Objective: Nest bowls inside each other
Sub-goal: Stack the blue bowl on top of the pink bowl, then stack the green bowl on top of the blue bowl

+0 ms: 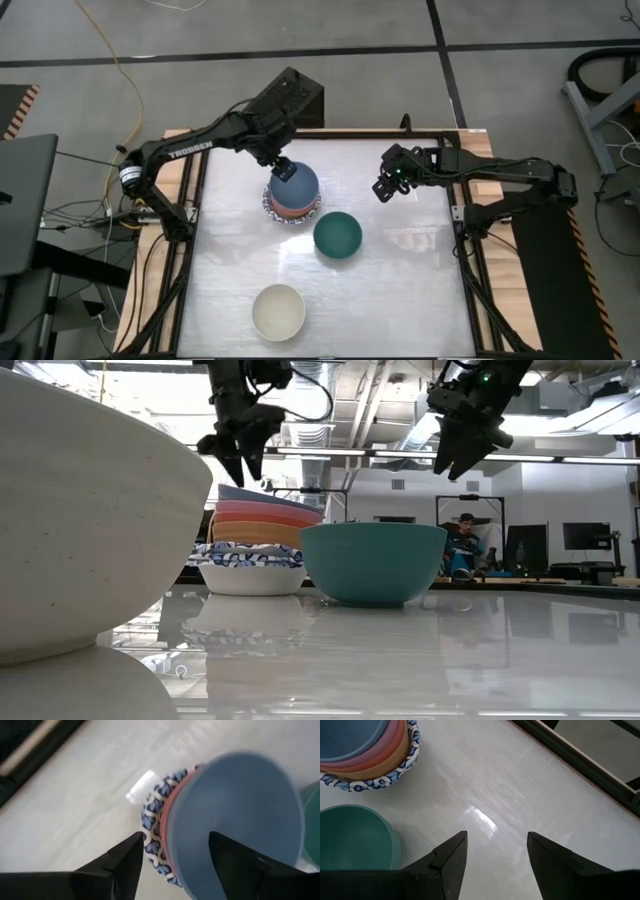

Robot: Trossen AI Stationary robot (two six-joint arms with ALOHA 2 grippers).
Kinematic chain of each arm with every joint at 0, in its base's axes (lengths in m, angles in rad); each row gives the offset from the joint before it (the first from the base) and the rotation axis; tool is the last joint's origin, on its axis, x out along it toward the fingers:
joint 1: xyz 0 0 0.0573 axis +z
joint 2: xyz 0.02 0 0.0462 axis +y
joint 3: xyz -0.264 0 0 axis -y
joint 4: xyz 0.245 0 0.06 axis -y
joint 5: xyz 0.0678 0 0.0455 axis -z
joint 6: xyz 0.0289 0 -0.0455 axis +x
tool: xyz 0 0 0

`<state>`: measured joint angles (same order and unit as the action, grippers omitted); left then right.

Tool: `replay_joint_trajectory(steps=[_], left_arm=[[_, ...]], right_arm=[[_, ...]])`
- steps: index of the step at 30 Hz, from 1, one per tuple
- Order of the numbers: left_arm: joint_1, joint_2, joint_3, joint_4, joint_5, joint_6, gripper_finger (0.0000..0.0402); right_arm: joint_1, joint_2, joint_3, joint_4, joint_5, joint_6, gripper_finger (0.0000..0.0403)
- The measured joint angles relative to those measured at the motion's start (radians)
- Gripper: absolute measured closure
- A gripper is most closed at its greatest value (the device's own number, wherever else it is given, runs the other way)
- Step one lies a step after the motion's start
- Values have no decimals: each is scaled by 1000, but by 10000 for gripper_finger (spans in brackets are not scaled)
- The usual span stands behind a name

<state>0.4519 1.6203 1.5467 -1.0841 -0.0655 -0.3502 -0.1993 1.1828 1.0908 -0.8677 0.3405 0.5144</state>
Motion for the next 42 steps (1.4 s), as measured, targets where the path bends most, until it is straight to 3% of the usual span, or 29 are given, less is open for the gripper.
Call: replay_joint_trajectory(steps=[4,6,8,13,20,30,42], left_arm=[[1,0,77,-9,48,18,196],[5,0,101,-8,119,33,218],[6,0,102,-8,176,58,256],[20,0,39,22,193,78,385],[100,0,-87,106,345,42,401],[164,0,-176,177,471,47,401],[172,0,-213,227,516,52,402]], right_arm=[[0,0,0,0,0,0,175],[0,0,0,0,-1,0,175],[0,0,0,0,-1,0,175],[0,0,0,0,-2,0,175],[0,0,0,-28,-2,-3,175],[0,0,0,-42,-2,0,175],[0,0,0,-41,-2,0,175]])
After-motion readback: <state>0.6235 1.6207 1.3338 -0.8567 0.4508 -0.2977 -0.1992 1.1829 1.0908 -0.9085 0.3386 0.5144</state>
